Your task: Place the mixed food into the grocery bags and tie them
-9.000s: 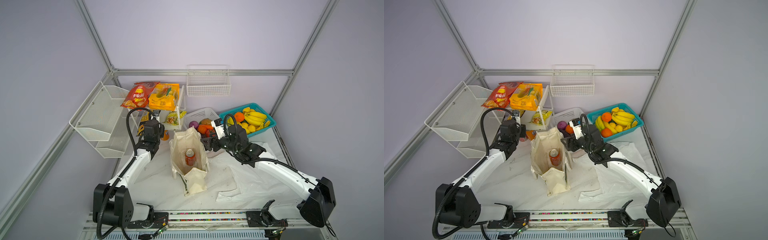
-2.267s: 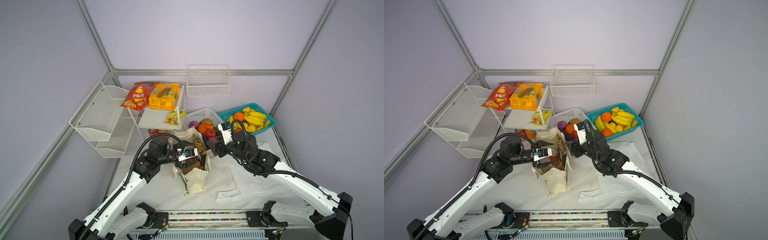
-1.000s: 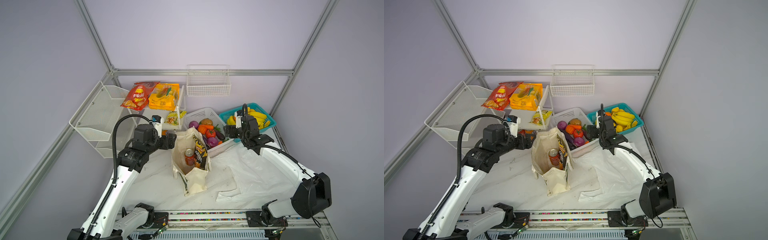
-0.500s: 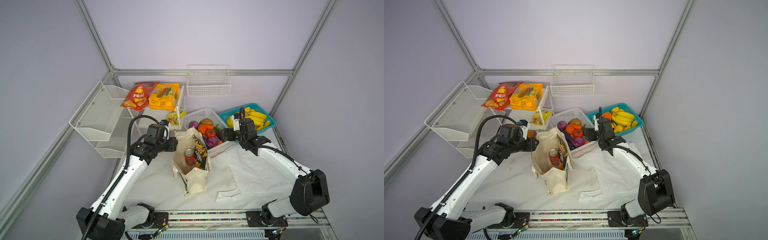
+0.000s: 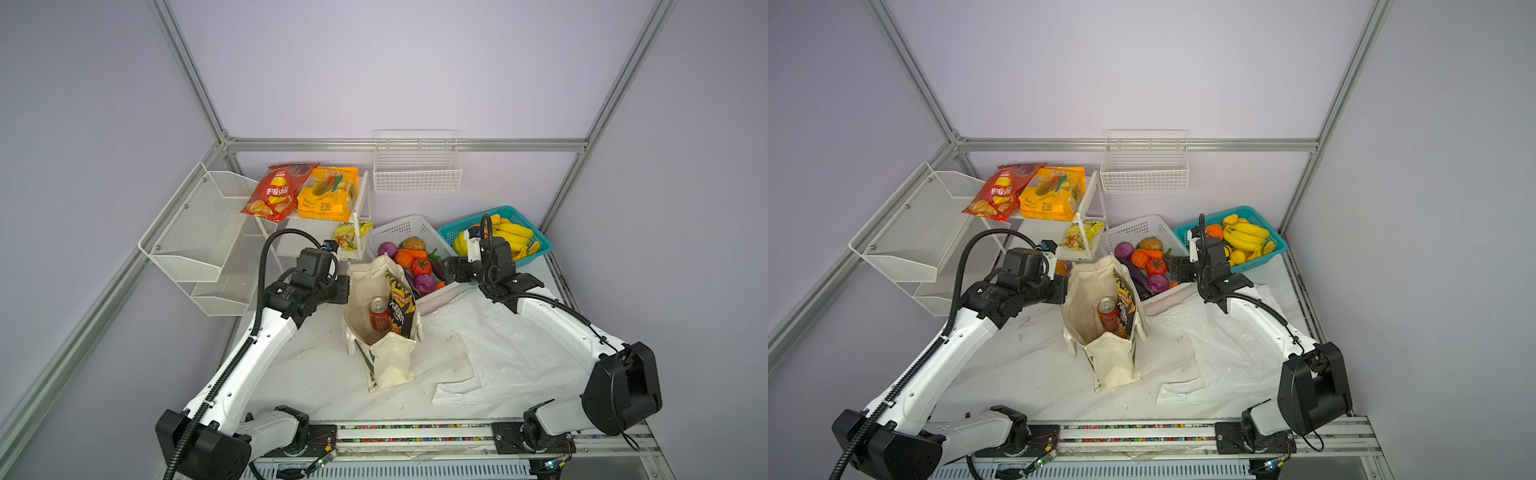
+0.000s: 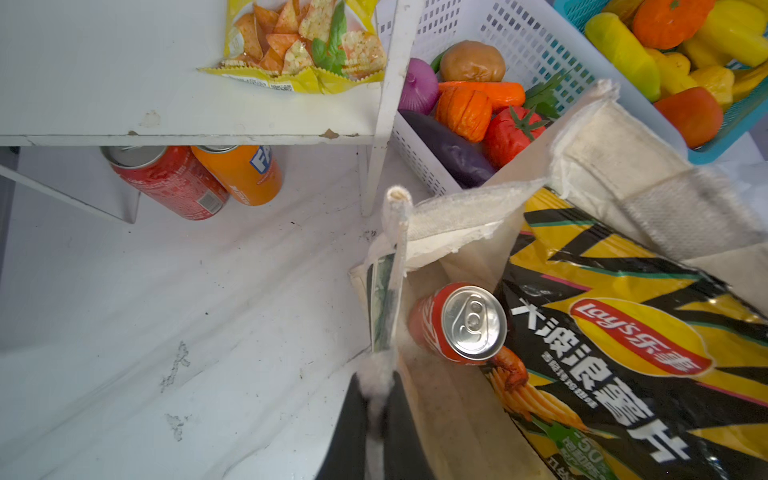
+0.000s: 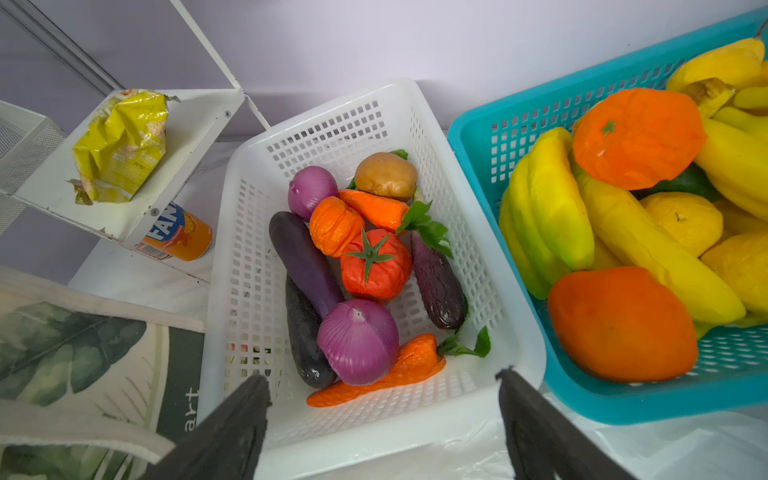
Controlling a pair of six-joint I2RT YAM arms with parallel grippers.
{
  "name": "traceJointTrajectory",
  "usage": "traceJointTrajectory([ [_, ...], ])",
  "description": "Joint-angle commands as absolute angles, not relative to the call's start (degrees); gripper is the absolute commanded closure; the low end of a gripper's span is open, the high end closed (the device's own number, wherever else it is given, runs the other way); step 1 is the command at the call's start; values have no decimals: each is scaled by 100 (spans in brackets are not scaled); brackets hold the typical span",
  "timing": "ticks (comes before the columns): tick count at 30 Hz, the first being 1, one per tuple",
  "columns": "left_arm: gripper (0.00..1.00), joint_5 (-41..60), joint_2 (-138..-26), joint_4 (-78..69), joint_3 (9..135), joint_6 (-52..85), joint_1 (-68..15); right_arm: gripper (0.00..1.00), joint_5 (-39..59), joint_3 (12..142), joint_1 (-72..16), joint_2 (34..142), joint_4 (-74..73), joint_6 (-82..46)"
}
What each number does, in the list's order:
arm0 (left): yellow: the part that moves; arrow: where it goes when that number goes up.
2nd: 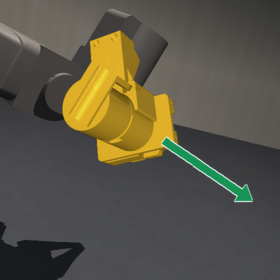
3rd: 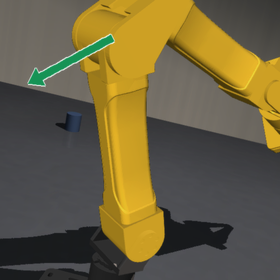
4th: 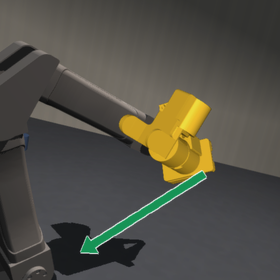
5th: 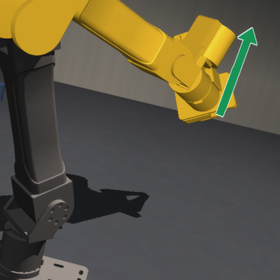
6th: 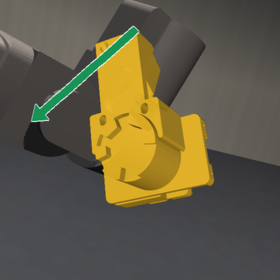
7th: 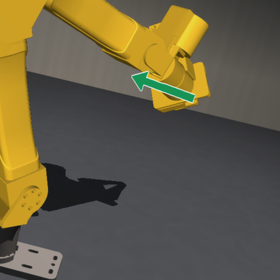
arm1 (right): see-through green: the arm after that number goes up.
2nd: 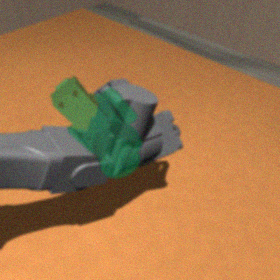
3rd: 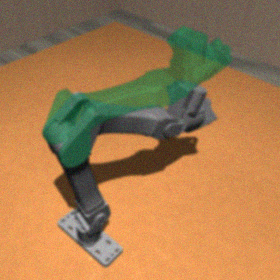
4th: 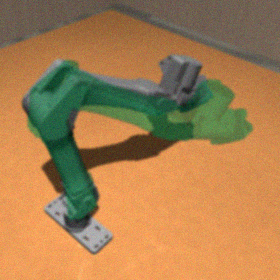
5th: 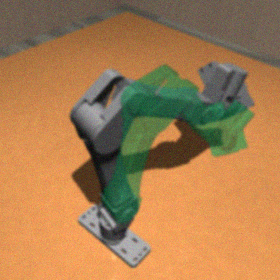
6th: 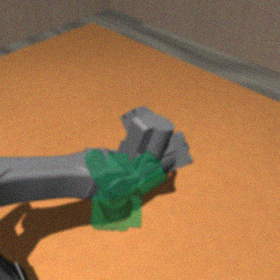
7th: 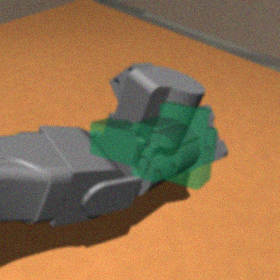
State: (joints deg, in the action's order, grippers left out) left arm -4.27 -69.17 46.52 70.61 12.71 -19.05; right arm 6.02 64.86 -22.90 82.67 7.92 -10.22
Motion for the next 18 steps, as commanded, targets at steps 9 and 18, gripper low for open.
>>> traceJointTrajectory([
  [9, 100, -956, -7391, 4360, 7738, 343, -1274, 12, 599, 6470, -2306, 7976, 688, -967],
  [18, 100, -699, -7524, 4139, 8021, 474, -938, 12, 592, 6491, -2308, 8046, 793, -995],
])
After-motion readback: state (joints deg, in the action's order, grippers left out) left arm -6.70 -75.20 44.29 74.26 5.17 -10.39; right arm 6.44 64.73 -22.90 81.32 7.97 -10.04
